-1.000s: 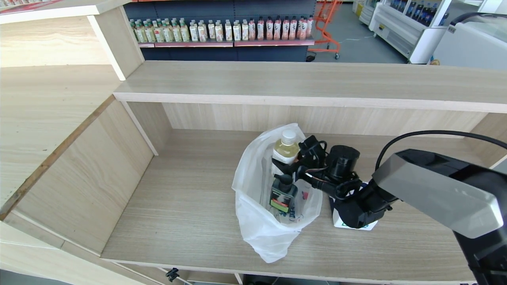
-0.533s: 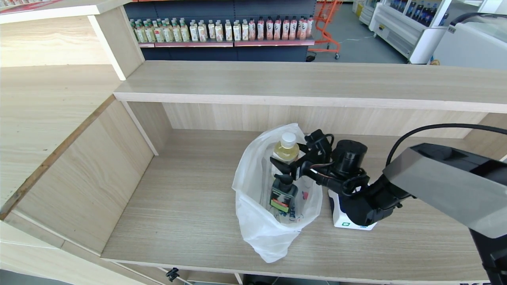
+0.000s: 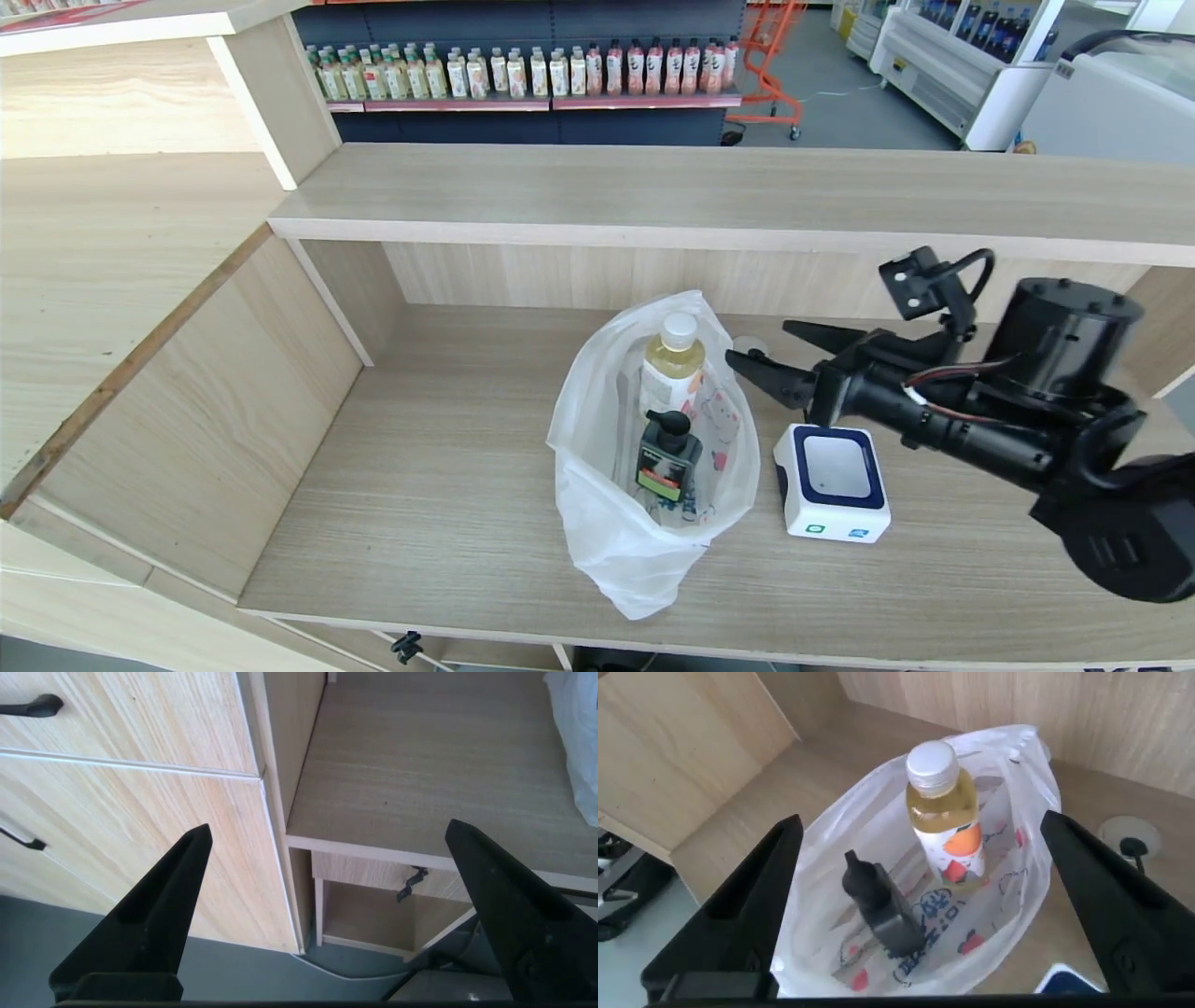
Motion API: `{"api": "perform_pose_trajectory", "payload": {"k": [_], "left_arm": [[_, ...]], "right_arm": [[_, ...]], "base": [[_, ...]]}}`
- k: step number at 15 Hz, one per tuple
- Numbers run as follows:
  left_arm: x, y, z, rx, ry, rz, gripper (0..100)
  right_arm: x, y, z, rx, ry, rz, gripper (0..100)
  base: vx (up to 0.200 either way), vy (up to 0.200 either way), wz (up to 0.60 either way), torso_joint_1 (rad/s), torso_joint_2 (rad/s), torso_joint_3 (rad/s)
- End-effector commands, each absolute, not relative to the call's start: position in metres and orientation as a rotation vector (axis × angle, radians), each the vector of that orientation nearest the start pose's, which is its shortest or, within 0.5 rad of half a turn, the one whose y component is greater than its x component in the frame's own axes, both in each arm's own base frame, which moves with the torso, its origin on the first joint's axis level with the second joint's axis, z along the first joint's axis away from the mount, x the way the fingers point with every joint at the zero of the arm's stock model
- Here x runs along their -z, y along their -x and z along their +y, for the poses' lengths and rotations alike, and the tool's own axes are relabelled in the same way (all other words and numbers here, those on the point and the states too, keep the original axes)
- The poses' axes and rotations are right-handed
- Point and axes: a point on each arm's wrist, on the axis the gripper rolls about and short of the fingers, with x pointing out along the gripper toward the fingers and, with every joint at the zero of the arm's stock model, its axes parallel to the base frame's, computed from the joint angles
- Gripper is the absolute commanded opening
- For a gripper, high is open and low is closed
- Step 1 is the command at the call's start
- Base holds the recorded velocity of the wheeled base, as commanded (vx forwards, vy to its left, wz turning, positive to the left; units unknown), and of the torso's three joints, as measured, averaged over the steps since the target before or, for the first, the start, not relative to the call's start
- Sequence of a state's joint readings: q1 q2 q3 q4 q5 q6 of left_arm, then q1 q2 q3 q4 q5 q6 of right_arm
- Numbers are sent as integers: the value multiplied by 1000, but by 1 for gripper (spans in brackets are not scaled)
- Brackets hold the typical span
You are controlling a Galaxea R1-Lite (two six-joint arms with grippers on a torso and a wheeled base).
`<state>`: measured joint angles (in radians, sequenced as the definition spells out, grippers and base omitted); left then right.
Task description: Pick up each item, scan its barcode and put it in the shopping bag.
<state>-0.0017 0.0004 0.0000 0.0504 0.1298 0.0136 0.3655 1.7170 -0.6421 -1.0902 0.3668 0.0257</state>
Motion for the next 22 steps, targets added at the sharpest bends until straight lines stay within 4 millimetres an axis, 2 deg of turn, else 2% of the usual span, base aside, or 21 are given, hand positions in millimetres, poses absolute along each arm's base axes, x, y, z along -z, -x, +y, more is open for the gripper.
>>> {"api": "perform_pose_trajectory", "payload": {"k": [1, 3, 4, 5, 6, 7, 10, 11, 16, 22], "left_arm": [[-70, 23, 3, -128, -17, 53, 100], [-70, 23, 3, -128, -17, 53, 100], [-70, 23, 3, -128, -17, 53, 100], [-70, 23, 3, -128, -17, 51, 100], [-70, 23, 3, -128, -17, 53, 100], [-70, 23, 3, -128, -17, 53, 100], [-70, 23, 3, -128, -17, 53, 100], [-70, 23, 3, -128, -17, 53, 100], [-70, 23, 3, -128, -17, 53, 100], [-70, 23, 3, -128, -17, 53, 100]], "right_arm": [[-205, -135, 34, -529, -29, -10, 100], [-189, -71, 12, -334, -21, 22, 100], [-172, -44, 6, -218, -18, 31, 100], [-163, -30, 4, -173, -15, 26, 100], [-143, -6, 3, -120, 21, 11, 100], [-129, 2, 2, -66, 48, -3, 100], [-91, 17, 1, 40, 105, -53, 100], [-82, 19, -1, 86, 93, -10, 100], [-81, 23, -2, 106, 43, -54, 100], [-81, 23, -1, 38, 47, -56, 100]], "base": [[0, 0, 0, 0, 0, 0], [0, 0, 0, 0, 0, 0], [0, 0, 0, 0, 0, 0], [0, 0, 0, 0, 0, 0], [0, 0, 0, 0, 0, 0], [0, 0, 0, 0, 0, 0], [0, 0, 0, 0, 0, 0], [0, 0, 0, 0, 0, 0], [0, 0, 0, 0, 0, 0], [0, 0, 0, 0, 0, 0]]}}
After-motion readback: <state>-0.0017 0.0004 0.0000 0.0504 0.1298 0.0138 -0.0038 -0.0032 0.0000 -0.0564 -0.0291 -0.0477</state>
